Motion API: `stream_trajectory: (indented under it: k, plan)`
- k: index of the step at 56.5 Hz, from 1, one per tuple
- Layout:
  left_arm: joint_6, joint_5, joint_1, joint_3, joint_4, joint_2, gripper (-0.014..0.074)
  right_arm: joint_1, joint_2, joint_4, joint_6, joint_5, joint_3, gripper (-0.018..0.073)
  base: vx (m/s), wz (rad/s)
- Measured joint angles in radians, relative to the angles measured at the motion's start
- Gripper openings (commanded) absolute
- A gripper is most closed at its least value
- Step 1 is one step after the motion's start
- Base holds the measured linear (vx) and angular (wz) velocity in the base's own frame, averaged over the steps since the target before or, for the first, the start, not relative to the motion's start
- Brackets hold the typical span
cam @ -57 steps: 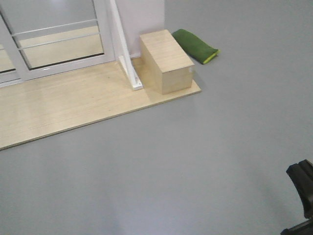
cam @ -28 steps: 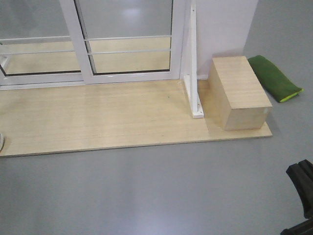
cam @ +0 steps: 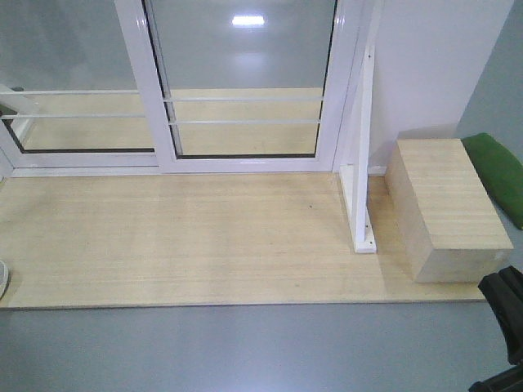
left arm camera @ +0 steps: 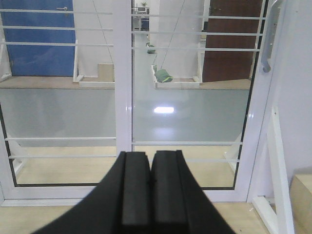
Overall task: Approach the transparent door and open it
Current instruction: 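Turn and drive the base toward the white-framed glass sliding door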
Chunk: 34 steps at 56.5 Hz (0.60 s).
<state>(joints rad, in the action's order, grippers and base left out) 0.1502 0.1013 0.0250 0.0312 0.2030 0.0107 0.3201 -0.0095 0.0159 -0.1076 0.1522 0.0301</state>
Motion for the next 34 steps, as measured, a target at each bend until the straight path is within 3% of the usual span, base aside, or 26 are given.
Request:
stream_trajectory:
  k: [34]
  plan:
    - [0.0,0.0,0.0,0.0,0.0,0.0,-0.0006,0.0,0.0,0.0,0.0,0.0,0.0,-0.0004,0.48,0.03]
